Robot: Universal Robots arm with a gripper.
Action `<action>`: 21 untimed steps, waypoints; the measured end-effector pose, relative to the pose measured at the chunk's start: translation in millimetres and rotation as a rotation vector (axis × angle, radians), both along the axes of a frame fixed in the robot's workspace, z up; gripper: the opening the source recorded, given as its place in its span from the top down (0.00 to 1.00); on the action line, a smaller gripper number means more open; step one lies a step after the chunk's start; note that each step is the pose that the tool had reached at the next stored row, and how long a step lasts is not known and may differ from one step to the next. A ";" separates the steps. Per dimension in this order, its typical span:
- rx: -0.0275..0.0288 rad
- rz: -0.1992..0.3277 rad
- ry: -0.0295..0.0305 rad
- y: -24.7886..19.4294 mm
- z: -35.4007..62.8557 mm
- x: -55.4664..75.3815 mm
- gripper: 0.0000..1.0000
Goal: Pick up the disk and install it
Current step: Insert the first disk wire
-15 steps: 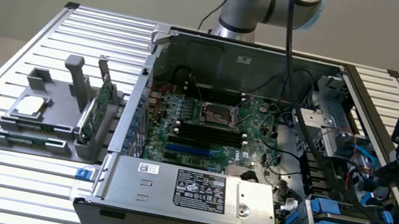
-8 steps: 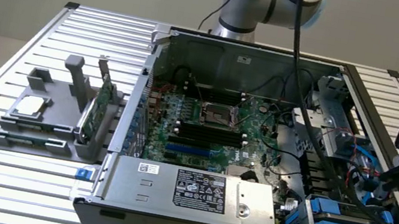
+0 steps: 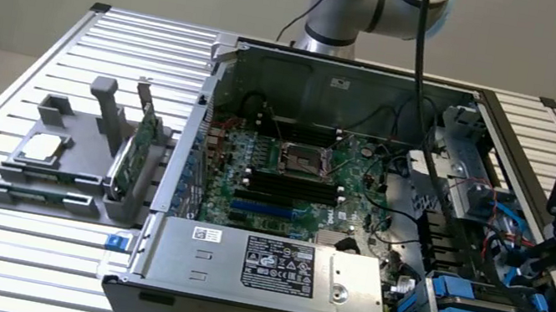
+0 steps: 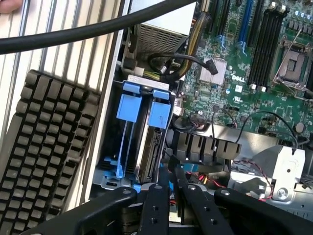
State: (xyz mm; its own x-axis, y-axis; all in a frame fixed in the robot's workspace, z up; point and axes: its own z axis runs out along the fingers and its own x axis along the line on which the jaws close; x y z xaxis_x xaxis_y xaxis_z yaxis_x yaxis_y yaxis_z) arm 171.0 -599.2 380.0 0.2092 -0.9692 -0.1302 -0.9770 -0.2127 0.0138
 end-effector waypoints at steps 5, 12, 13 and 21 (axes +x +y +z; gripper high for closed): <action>0.0001 -0.022 -0.0001 0.6 -0.1 4.7 0.81; 0.0002 -0.130 -0.0001 0.5 -0.1 4.8 0.81; 0.0001 -0.148 -0.0001 0.5 -0.1 4.8 0.81; 0.0002 -0.289 -0.0001 0.5 -0.1 4.8 0.81</action>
